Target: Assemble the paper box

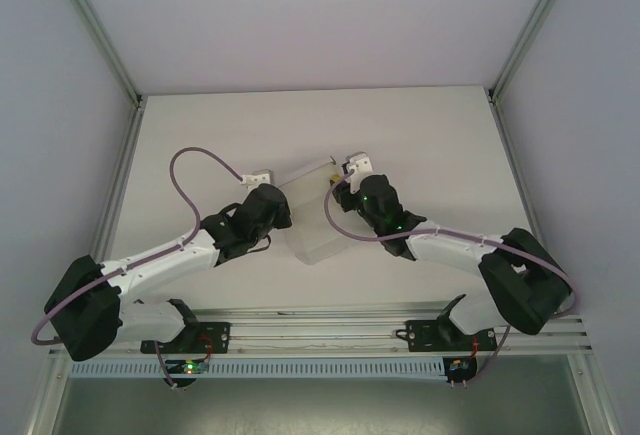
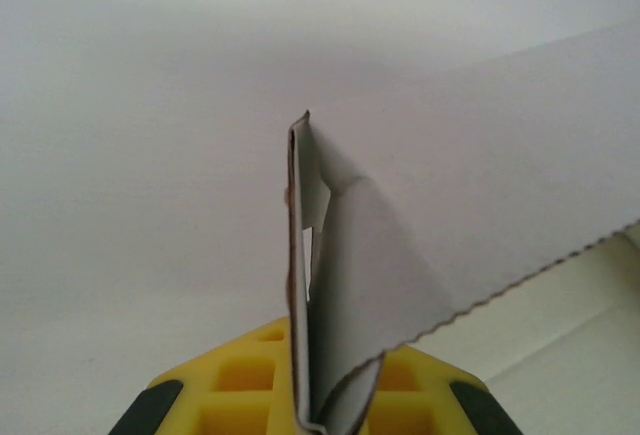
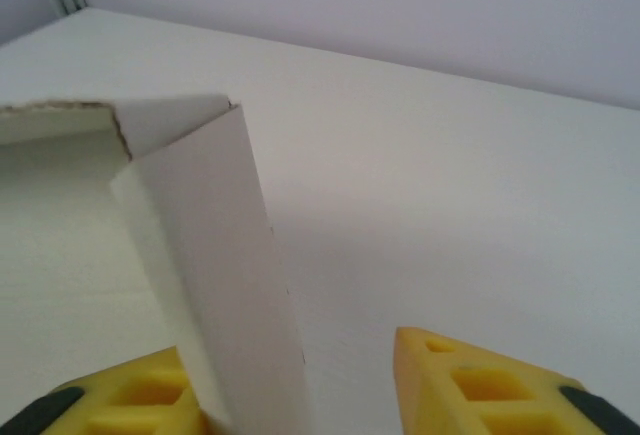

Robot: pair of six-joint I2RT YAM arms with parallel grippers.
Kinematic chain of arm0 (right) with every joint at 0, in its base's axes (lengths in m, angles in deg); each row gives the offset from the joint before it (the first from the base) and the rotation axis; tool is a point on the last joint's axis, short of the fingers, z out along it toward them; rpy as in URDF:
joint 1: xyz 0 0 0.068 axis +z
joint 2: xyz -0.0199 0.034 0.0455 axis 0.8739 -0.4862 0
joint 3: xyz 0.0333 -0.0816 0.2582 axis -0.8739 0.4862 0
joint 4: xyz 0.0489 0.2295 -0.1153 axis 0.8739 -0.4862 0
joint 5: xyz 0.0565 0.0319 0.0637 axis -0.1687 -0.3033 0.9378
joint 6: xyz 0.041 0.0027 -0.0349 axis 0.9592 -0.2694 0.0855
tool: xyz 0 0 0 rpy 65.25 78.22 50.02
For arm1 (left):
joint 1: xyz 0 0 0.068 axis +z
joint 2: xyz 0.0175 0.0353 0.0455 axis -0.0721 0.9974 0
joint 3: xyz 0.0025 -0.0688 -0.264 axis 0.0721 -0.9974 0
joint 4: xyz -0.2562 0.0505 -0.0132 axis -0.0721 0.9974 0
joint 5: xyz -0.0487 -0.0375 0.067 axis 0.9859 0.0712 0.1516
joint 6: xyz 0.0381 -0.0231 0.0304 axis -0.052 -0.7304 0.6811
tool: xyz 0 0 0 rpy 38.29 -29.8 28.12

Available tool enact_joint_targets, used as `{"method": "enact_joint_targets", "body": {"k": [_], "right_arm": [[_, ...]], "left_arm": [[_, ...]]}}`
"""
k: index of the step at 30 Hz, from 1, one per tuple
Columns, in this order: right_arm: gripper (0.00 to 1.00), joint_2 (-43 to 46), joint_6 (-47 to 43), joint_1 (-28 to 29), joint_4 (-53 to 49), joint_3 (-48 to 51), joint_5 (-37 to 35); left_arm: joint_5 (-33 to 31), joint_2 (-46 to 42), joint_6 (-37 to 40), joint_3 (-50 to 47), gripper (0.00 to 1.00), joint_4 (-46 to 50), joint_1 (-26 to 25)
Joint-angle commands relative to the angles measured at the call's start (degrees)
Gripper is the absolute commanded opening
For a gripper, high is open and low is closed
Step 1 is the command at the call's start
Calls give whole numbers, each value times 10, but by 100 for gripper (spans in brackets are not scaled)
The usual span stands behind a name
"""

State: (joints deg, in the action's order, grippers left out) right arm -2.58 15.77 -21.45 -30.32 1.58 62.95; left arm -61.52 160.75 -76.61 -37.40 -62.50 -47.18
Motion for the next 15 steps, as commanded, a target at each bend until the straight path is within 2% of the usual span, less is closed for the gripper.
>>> {"method": "enact_joint_targets", "body": {"k": [1,4,7,9,15], "right_arm": [[50,29,-16,-4,-10,6,47],[61,56,-18,-5,-15,12,112],[76,95,-5,-4,-20,20,169],[98,129,4,-4,-35,24,180],[98,229,31,-9,-162,12,45]], "left_arm": [[-3,-6,21,-4,0,1,2],[-3,-3,28,-2,0,-1,0],[-3,-1,44,-2,0,-4,2],[-3,-2,77,-7,0,-19,2],[12,-6,237,-72,0,-168,2]]}}
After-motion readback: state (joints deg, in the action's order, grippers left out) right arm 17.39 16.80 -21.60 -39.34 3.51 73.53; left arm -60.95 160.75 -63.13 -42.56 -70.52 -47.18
